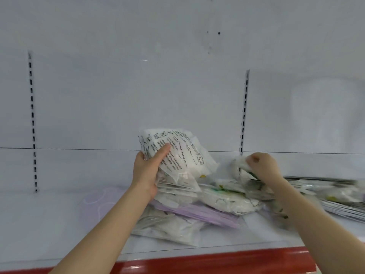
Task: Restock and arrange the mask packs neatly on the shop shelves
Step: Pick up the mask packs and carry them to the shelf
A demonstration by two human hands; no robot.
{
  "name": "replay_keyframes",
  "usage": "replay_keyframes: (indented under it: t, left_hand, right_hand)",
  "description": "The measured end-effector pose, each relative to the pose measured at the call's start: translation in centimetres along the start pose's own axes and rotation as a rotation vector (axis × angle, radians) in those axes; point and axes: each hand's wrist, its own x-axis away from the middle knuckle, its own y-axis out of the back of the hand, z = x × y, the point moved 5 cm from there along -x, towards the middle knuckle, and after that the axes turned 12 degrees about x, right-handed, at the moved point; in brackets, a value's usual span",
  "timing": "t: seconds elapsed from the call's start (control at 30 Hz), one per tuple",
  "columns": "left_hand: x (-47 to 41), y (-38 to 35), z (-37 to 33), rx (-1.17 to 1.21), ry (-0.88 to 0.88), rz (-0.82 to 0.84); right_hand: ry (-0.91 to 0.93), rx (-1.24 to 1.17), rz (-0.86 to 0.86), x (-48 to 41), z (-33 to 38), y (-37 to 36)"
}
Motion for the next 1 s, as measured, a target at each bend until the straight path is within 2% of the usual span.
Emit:
replay_keyframes:
  t: [0.1, 0.2, 0.33, 0.43, 0.57, 0.67, 0.77, 0.8, 0.87, 0.93, 1.0]
  left_hand:
    - [-0.5, -0.4, 0.7, -0.010, 0.019, 0.014]
    - [-1.0, -1.2, 1.4, 0.007, 0.057, 0.010]
    - [-1.3, -2.1, 1.8, 0.031, 0.134, -0.001]
    - [-1.9, -2.2, 1.4, 0.011, 0.167, 0.027]
    - [-1.6, -2.8, 1.1, -0.077, 0.192, 0.112]
    - [-2.0, -2.0, 1.5, -0.036, 0.183, 0.044]
    - [-2.8, -0.6, 1.4, -0.028, 0.169, -0.019]
    - [-3.0, -0.3, 1.2, -0.023, 0.160, -0.023]
    - [-3.2, 0.2, 0.8, -0.011, 0.138, -0.029]
    - [-3.4, 0.6, 0.4, -0.002, 0.131, -0.037]
    - [-3.5, 1.0, 0.1, 0.015, 0.130, -0.027]
  right_hand:
    - [0.055, -0.378, -0.177, 1.2, 1.9, 2.7]
    - [0.243, -0.553, -0.230, 3.6, 6.3, 4.5]
    - [0.529, -0.495, -0.026, 7.1, 11.3, 3.1]
    - [0.637, -0.367, 0.074, 8.1, 12.7, 1.2]
    - [0.698, -0.454, 0.202, 8.9, 13.9, 1.0]
    - [0.675, -0.573, 0.371, 9.2, 14.6, 1.8]
    - [0.478, -0.700, 0.276, 6.5, 13.0, 1.8]
    - [0.395, -0.634, 0.226, 5.3, 12.0, 1.2]
    - [0.295, -0.245, 0.224, 3.0, 9.3, -1.2]
    - [0.255, 0.236, 0.383, 1.6, 6.0, -4.6]
    - [0.199, 0.501, 0.544, 1.3, 3.3, -7.1]
